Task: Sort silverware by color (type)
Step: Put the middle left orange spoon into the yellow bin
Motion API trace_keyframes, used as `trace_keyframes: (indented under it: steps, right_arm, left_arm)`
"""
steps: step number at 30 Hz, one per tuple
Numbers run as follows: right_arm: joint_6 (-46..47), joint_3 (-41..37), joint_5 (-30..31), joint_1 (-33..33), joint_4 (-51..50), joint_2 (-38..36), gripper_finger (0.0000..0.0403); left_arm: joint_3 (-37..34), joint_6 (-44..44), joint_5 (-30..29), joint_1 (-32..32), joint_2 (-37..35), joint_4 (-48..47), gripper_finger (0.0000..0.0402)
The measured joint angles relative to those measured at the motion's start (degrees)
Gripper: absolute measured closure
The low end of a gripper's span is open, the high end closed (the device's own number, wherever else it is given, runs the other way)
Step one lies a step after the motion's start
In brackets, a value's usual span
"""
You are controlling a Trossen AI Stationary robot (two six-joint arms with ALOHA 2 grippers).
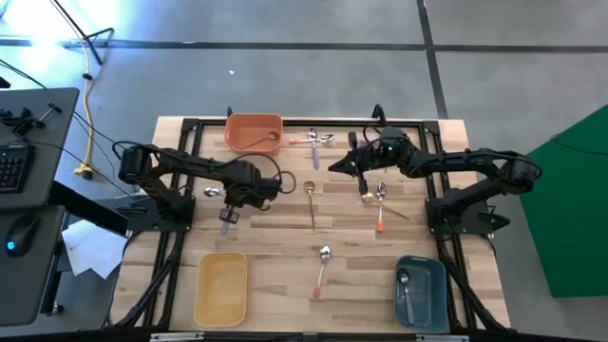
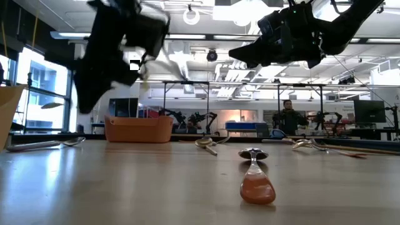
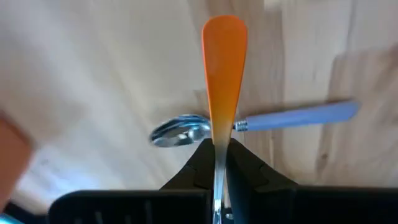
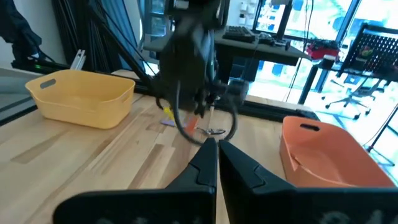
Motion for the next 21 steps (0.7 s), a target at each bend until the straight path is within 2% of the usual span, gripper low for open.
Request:
trace_keyframes:
  steps: [4,11,15,21]
  right_arm:
    - [-1.35,0.0,0.0,0.0,0.21,0.0,0.0403]
    - [-1.29,0.0,-0.02,0.0,0.25,0.0,0.0403]
    - [0.32,0.0,-0.02,0.0,0.09,0.0,0.0403]
    - [3.41,0.02,0.19,0.43,-2.69,0.0,0.0403]
  left_arm:
    - [9.22,-6.7,2.55,-1.74,-0.04,-7.59,0.0396]
    - [21.78,-18.56,11.62,-6.02,-0.09,-13.72,0.0396]
    - [23.79,-26.72,16.51,-10.89,-0.11,-13.86,0.0396]
    - [23.83,-43.68,24.05,-20.25,-0.11,-12.31,0.0397]
